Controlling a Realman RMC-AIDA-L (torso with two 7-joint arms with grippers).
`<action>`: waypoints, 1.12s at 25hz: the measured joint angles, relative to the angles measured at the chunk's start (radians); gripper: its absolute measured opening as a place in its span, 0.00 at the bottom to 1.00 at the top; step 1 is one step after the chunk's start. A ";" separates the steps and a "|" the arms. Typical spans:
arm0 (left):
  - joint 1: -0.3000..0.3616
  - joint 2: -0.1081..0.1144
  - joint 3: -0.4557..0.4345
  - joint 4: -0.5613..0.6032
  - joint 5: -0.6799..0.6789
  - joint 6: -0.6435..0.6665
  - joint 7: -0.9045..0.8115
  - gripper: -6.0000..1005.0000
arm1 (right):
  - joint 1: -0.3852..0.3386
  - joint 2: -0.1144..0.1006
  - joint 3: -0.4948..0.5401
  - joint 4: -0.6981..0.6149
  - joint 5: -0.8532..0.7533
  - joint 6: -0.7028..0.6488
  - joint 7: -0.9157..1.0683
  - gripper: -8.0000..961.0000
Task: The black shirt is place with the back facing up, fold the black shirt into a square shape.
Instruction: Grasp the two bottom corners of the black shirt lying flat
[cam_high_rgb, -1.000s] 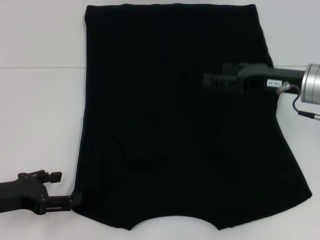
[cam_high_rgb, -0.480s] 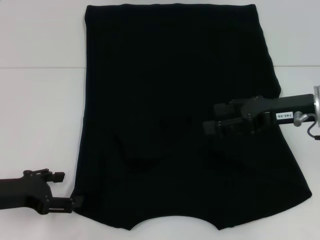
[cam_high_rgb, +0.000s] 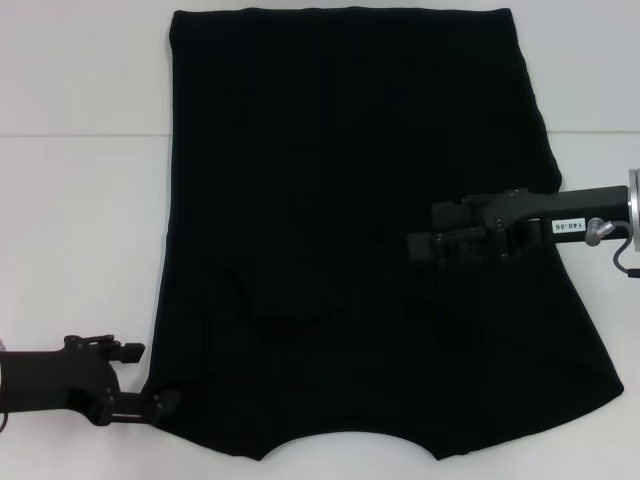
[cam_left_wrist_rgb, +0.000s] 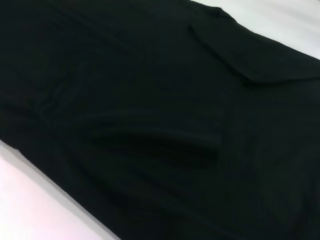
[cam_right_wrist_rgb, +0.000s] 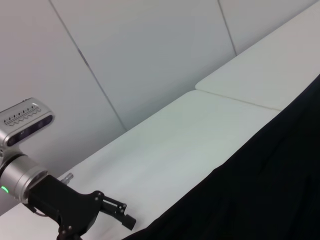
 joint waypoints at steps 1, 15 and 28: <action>-0.001 0.000 0.001 0.000 0.003 -0.002 -0.002 0.91 | 0.000 0.001 0.001 0.000 0.000 0.002 0.000 0.98; -0.023 0.000 0.004 0.010 0.056 -0.014 -0.055 0.45 | -0.001 0.001 0.037 0.002 -0.001 0.003 -0.004 0.98; -0.003 0.000 -0.020 0.036 0.047 0.000 -0.054 0.11 | -0.043 -0.013 0.033 -0.002 -0.021 0.001 0.082 0.97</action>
